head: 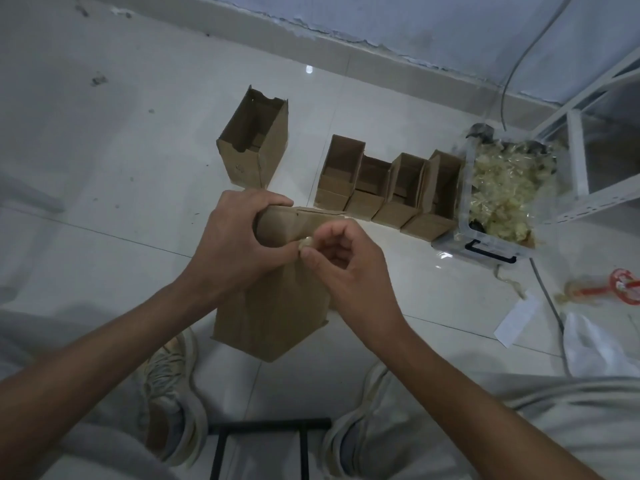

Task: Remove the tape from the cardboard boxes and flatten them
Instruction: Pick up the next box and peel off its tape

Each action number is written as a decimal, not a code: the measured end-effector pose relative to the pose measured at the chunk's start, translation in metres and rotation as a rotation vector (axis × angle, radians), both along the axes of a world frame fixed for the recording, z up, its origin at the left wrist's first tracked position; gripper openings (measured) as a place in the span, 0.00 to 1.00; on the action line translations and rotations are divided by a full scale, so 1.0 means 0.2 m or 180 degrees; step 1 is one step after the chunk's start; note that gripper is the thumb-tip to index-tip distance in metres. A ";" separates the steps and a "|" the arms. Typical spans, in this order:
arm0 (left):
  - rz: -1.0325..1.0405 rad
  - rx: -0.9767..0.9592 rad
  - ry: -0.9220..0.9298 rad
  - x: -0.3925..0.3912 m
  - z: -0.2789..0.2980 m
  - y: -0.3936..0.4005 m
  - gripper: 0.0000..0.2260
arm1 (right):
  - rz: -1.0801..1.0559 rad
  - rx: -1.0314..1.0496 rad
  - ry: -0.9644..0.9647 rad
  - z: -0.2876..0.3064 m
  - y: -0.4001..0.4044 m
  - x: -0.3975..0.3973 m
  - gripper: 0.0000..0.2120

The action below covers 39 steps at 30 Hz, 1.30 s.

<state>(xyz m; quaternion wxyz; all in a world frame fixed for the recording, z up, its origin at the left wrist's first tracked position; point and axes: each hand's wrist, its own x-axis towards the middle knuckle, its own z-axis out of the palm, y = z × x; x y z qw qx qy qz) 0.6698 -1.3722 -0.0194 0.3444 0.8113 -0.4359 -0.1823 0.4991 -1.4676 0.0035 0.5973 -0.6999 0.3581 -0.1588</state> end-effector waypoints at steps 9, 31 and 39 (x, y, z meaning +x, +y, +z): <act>-0.0506 0.0010 -0.0569 -0.18 0.15 -0.39 0.34 | -0.0443 0.0478 -0.0152 0.05 -0.33 -0.17 0.07; -0.1938 0.0335 -0.1966 -0.85 0.15 -1.69 0.29 | -0.2313 0.0201 0.0574 -0.09 -1.82 -0.94 0.25; -0.2234 -0.0267 -0.1999 -0.58 0.32 -1.40 0.37 | 0.0319 -0.0503 0.1062 0.26 -1.51 -0.70 0.31</act>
